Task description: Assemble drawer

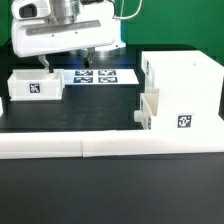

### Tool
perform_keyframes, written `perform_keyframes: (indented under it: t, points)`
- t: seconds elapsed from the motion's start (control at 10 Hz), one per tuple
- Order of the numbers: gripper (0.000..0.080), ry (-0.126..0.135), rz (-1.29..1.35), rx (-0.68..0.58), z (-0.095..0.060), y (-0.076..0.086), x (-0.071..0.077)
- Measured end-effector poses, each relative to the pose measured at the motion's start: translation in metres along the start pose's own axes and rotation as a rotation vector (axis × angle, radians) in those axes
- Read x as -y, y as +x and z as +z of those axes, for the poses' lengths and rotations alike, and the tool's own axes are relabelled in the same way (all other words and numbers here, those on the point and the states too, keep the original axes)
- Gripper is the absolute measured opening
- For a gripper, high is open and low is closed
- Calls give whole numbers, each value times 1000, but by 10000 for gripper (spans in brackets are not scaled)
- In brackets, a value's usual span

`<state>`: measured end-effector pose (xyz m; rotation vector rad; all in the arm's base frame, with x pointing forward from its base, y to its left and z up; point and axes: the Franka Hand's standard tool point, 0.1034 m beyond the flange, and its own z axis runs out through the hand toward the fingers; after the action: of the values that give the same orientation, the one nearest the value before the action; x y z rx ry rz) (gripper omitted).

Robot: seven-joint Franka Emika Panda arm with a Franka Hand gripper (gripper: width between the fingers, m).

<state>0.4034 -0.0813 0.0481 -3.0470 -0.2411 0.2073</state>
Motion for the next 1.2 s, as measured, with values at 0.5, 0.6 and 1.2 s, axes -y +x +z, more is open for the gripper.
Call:
perform_keyframes:
  t: [0.5,0.6,1.2]
  points:
    - [649,-28,74,-69,22,-23,-9]
    - [649,-31,76,-77,28,-23,-9]
    - [649,-43,54,-101,45,-23,-9]
